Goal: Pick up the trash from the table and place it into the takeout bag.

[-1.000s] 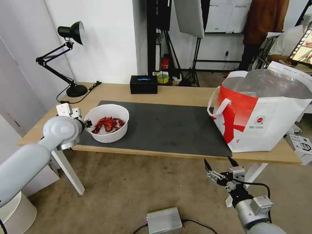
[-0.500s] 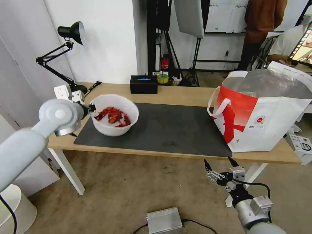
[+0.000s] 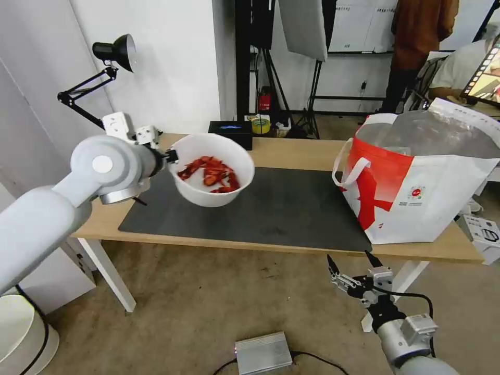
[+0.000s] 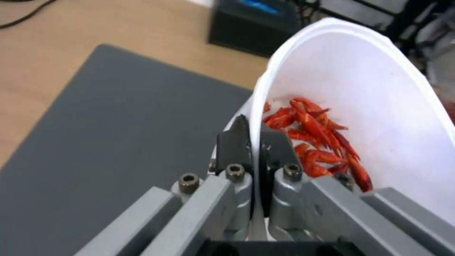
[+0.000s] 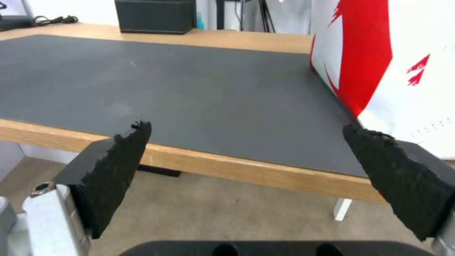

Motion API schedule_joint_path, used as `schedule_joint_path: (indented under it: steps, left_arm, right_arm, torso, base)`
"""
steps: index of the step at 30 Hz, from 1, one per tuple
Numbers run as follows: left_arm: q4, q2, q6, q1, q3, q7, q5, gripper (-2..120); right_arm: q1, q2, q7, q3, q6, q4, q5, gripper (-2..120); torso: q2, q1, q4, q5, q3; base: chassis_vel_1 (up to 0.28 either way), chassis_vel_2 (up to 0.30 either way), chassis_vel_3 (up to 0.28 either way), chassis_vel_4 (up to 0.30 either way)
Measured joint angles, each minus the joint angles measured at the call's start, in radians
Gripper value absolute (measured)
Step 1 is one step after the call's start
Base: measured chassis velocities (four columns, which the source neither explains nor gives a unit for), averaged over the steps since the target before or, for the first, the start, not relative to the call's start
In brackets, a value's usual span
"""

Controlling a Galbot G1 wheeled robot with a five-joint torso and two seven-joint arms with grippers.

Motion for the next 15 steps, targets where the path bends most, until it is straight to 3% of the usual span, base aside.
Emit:
schedule_joint_path:
  steps: [8,15]
  left_arm:
    - [0.056,-0.091,-0.006,-0.179,0.100,-0.011,-0.038,0]
    - [0.165,-0.221,-0.007,-0.320,0.186,-0.011,-0.060,0]
  right_arm:
    - [0.000,0.000,0.000,0.000,0.000,0.000,0.000,100]
    - [0.000,0.000,0.000,0.000,0.000,0.000,0.000,100]
  torso:
    - [0.000,0.000,0.0000,0.0001,0.000]
    - [0.000,0.000,0.0001,0.0000,0.000]
  base:
    - [0.000,0.000,0.000,0.000]
    - [0.000,0.000,0.000,0.000]
